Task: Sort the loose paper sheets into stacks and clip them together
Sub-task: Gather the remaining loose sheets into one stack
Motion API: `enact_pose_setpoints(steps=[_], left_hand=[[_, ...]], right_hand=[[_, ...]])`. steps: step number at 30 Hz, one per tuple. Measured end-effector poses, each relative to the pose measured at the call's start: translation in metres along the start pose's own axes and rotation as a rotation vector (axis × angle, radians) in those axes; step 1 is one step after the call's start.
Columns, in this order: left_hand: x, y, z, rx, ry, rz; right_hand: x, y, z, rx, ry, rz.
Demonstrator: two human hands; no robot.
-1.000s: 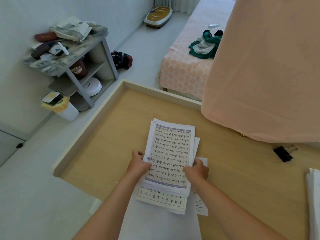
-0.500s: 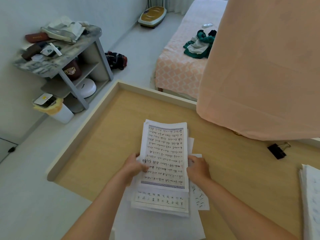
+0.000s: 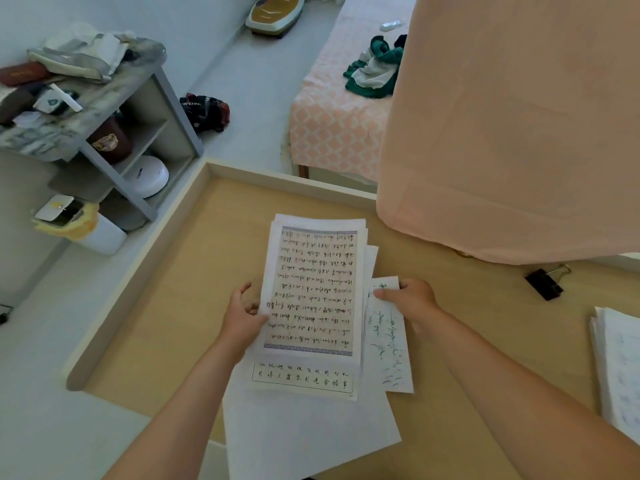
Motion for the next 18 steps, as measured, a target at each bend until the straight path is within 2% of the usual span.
enact_pose_setpoints(steps=[3,5,8,10,14,18], left_hand=[[-0.005,-0.003,-0.01,-0.069,0.016,0.031],[-0.005,0.0,-0.019,-0.181,0.04,0.034],[-0.002,0.02,-0.027,-0.59,0.157,-0.011],[0.006,0.042,-0.039,-0.682,0.168,-0.143],[0.035,0.097,-0.07,-0.585,0.063,-0.523],[0.065,0.147,-0.1,-0.62,-0.034,-0.811]], right_hand=[[0.002,-0.002,0.013,-0.094,0.201,0.011],[0.014,-0.019,0.016,0.029,0.326,0.097],[0.045,-0.056,0.014,0.347,0.493,0.267],[0.07,-0.084,0.008,0.561,0.588,0.405],[0.125,-0.134,-0.014,1.046,0.837,0.779],[0.155,-0.154,-0.039,1.213,0.724,1.002]])
Point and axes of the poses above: each hand's wrist, its own x-axis away from the middle knuckle, its own z-axis out of the back of the hand, y = z × x, the point moved 6 cm from there along -x, towards the middle knuckle, and after that the axes turned 11 degrees about -y, right-handed, at the moved point
